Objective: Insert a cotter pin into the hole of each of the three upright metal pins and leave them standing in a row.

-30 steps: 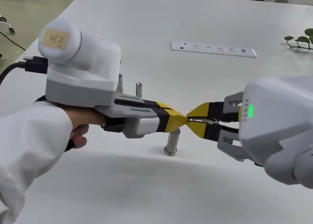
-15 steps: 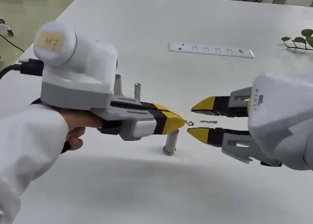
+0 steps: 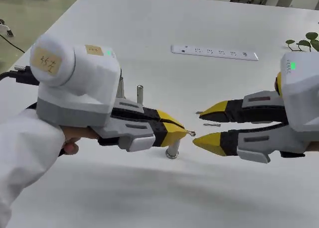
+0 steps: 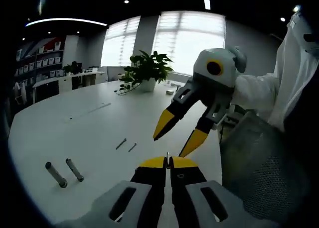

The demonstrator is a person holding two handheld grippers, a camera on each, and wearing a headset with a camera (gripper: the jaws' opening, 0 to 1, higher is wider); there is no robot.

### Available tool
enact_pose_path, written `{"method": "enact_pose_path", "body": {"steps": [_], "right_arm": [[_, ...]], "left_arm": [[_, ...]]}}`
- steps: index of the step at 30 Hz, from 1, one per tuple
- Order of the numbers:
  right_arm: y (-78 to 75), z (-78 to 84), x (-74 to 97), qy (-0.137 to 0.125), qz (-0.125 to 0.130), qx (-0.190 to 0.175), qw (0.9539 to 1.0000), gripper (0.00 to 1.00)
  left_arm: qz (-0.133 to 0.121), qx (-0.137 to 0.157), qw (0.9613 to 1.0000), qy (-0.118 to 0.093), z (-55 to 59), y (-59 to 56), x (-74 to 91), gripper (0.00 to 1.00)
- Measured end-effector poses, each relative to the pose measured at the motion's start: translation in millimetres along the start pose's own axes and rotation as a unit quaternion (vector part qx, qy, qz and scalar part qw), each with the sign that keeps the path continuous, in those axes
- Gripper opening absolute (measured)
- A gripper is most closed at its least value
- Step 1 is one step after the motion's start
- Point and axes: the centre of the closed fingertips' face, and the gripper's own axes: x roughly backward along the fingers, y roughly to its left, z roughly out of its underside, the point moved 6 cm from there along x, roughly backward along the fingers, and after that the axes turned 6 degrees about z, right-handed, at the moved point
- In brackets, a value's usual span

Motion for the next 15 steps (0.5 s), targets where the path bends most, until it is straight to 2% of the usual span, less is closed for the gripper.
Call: {"method": "enact_pose_path", "body": {"steps": [1, 2, 15], "right_arm": [[1.6, 1.1, -0.6, 0.001, -0.010, -0.008, 0.9999, 0.22], [2.4, 1.0, -1.0, -0.001, -0.008, -0.020, 0.9998, 0.21], [18.4, 5.2, -4.2, 0.004, -0.057, -0.044, 0.9974, 0.14]], "left_arm": [[0.001, -0.004, 1.0000, 0.001, 0.3, -0.5, 0.0, 0.00], [0.005, -0.007, 1.0000, 0.001, 0.4, -1.2, 0.0, 0.00], [0.028, -0.062, 0.9977, 0.002, 1.0, -5.0, 0.2, 0.00]]}}
